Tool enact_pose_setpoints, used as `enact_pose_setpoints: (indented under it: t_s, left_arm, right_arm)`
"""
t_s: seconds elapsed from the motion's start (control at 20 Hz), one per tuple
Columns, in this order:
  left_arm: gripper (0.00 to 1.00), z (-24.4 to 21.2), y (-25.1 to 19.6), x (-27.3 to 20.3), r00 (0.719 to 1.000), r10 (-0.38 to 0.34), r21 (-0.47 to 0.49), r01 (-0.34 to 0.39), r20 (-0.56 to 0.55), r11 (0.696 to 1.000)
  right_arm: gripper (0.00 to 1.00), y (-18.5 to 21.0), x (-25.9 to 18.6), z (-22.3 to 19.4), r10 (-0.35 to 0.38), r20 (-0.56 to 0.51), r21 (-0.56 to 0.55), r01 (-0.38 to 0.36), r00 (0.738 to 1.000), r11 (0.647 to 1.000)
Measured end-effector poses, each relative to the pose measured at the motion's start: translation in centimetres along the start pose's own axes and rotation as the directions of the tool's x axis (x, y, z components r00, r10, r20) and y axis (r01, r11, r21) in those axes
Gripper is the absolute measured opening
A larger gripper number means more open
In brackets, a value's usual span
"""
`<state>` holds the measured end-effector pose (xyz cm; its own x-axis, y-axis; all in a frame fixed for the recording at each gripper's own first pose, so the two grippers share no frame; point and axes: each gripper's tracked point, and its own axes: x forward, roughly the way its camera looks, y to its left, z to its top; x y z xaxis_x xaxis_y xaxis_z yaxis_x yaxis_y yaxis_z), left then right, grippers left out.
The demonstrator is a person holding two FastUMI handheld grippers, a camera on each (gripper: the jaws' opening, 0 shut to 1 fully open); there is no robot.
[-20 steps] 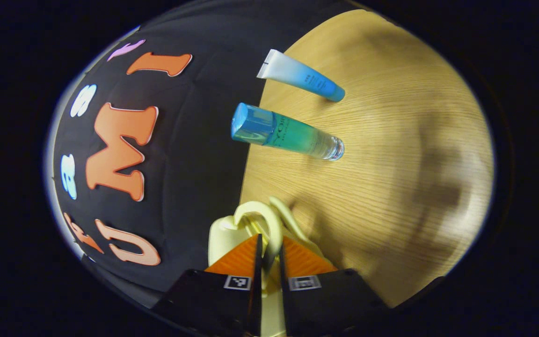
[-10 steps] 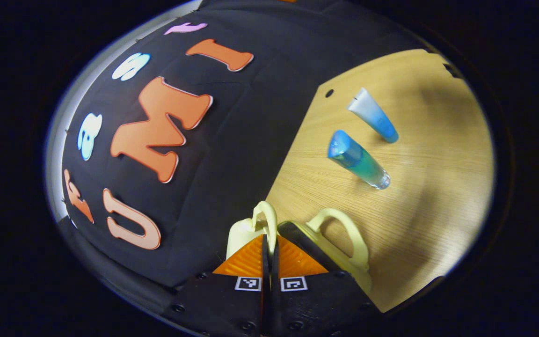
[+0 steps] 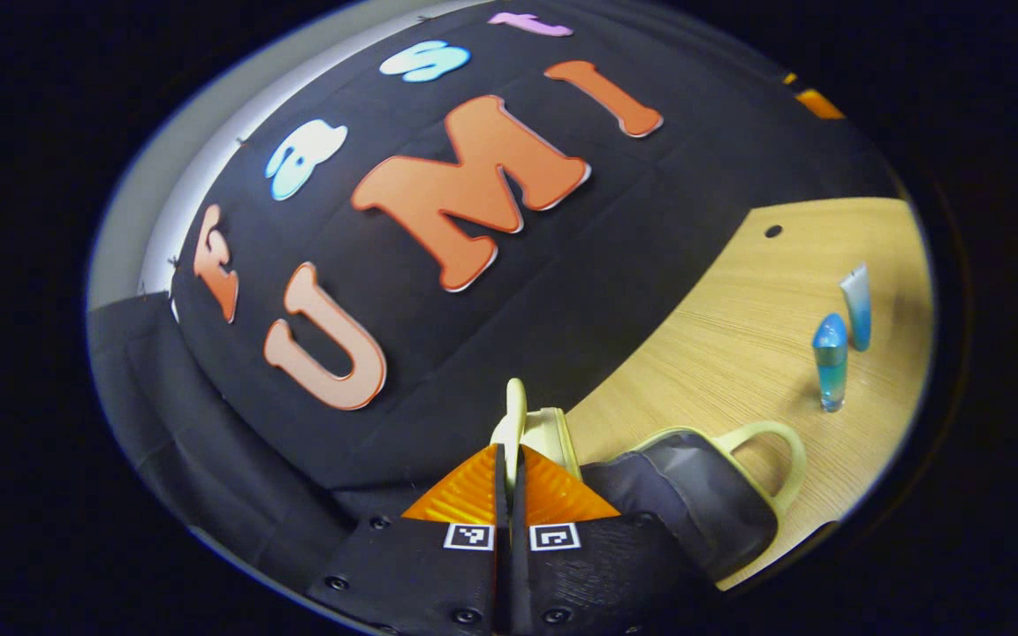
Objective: First open the suitcase, pack the skin care products into it, and then close the suitcase.
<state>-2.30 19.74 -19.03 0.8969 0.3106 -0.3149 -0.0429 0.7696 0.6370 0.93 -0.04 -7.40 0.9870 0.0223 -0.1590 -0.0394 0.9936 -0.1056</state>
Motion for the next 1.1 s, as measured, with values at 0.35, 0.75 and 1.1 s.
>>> enact_pose_setpoints:
  t_s: [0.35,0.75,1.1]
  left_arm:
    - [0.00,-4.8,8.7,2.1,0.993,0.096,-0.236,-0.110,-0.067,0.965]
    - [0.00,-13.2,14.4,3.7,0.976,0.144,-0.260,-0.183,-0.160,0.948]
    - [0.00,-20.5,17.0,6.1,0.957,0.153,-0.236,-0.213,-0.247,0.948]
  right_arm:
    - [0.95,3.3,1.1,0.4,0.035,-0.023,-0.023,-0.036,0.999,0.999]
    - [0.95,7.9,2.7,0.2,0.054,-0.072,0.006,-0.053,0.996,0.999]
    - [0.95,9.5,2.8,-0.8,0.028,-0.125,0.036,-0.024,0.992,0.999]
